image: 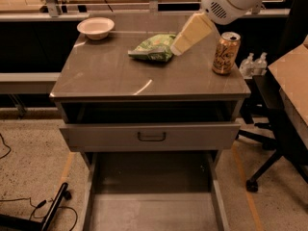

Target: Place green jalapeno chip bag into middle drawer

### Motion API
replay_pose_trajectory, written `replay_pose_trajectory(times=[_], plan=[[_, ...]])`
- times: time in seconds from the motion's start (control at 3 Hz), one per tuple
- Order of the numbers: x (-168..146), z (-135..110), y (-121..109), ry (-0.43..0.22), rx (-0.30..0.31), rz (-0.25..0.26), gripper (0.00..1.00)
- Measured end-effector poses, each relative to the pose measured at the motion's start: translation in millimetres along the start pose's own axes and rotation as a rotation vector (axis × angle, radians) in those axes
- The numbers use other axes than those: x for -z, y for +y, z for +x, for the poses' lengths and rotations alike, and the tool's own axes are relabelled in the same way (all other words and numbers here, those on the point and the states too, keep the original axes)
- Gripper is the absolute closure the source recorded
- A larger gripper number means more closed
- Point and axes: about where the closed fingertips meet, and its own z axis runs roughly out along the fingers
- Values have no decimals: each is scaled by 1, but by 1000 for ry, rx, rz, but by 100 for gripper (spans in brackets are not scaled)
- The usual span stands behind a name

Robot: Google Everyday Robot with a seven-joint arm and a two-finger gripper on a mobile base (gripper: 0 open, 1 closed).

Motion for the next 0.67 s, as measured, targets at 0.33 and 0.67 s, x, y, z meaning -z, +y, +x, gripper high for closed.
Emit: replay_pose_trajectory(times=[0.33,0.67], plan=[[-44,-21,-11,-14,43,4,0],[-103,-42,-14,-37,84,-23,0]])
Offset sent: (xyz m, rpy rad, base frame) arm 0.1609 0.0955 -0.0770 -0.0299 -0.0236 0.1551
